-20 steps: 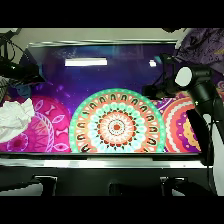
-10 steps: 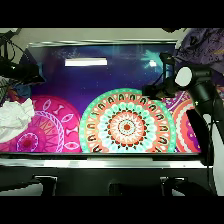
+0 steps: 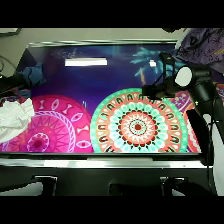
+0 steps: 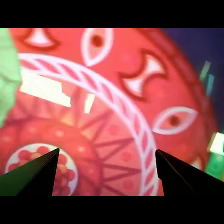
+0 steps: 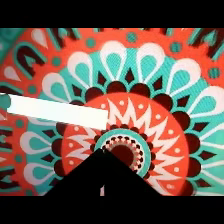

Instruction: Fold the clothes and pants, and hang the long-sleeved shirts on hangers.

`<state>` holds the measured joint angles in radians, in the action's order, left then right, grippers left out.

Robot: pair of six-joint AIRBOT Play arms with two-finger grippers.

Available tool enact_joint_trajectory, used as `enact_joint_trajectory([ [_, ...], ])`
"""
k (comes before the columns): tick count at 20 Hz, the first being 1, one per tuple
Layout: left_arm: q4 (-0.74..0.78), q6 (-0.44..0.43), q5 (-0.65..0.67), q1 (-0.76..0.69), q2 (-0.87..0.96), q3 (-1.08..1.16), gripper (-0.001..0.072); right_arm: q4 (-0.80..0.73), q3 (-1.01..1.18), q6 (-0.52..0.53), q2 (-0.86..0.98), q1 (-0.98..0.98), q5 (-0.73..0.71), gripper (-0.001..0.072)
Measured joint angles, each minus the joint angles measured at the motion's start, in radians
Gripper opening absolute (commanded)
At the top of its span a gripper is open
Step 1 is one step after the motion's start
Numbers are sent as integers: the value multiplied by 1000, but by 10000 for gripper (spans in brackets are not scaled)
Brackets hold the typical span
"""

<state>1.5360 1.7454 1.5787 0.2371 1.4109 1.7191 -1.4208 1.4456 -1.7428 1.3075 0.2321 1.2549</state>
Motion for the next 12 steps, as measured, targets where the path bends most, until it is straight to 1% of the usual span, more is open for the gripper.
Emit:
enact_joint_trajectory([
  [3,50,42,-68,162,-23,-114,720,0,0,0,0,0,8,31],
  [6,70,61,-167,301,-23,-225,720,0,0,0,0,0,24,32],
  [9,70,72,-285,393,2,-318,720,0,0,0,0,0,42,32],
  [12,69,82,-405,452,52,-390,720,0,0,0,0,0,53,32],
])
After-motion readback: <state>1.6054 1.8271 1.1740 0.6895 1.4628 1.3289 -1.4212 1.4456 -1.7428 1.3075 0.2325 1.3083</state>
